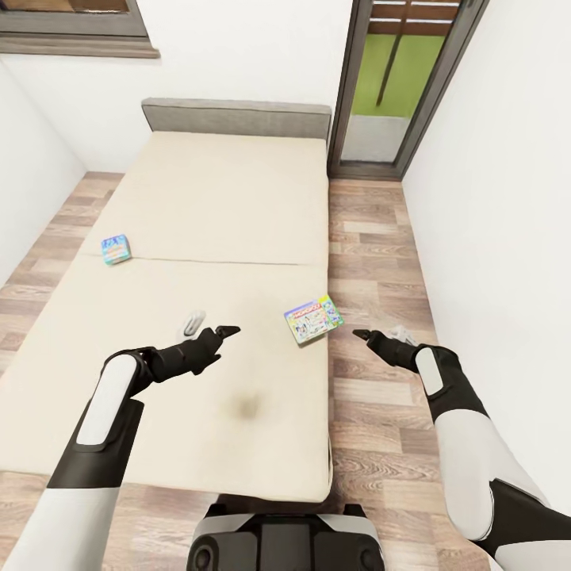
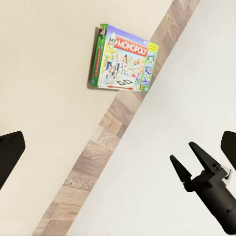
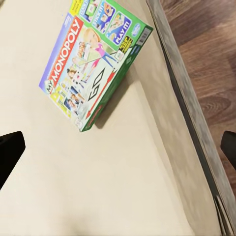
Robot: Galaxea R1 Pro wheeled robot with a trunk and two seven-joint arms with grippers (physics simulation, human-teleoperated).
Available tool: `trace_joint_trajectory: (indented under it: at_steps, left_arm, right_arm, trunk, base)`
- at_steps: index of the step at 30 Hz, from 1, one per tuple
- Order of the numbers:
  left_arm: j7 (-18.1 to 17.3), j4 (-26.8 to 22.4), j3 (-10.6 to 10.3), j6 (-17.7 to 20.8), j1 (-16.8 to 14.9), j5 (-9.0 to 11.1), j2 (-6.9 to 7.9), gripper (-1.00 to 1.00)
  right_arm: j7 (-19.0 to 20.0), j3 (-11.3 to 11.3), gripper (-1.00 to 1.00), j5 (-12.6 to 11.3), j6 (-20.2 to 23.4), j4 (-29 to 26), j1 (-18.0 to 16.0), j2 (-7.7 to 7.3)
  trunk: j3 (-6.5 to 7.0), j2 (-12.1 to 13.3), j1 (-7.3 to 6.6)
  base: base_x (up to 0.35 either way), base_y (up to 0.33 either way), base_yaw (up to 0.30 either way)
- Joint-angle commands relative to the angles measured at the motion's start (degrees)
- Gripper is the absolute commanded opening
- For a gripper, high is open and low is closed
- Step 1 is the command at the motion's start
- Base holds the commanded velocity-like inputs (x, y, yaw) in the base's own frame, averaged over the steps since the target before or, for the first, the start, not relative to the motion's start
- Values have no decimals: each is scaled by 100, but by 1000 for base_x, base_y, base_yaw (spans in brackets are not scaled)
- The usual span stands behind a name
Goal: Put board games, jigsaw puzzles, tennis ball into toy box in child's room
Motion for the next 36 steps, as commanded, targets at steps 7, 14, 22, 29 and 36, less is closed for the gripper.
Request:
trace_joint_trajectory:
  at_steps: [7,14,22,29,36]
  left_arm:
    - [61,-7,7,9,-4,126,2,100]
    - [62,-2,9,9,-4,148,2,100]
    - [62,-1,9,9,-5,154,3,100]
    - [62,7,41,13,-115,218,32,100]
    - [68,19,89,16,-399,388,81,100]
  right_arm:
    - [188,-27,100,-13,34,-41,-4,3]
    - [298,-29,100,-17,34,-103,-4,1]
    - [362,-30,100,-15,39,-224,-4,3]
    - [356,-17,100,-10,40,-311,-4,8]
    - [251,-8,100,-11,42,-502,-6,10]
  trunk:
    - [-17,-9,3]
    - [-20,-9,3]
    - [-22,-9,3]
    - [-22,-9,3]
    - [-25,-9,3]
  base:
    - [0,0,0]
    - [0,0,0]
    - [0,0,0]
    - [0,0,0]
    - [0,0,0]
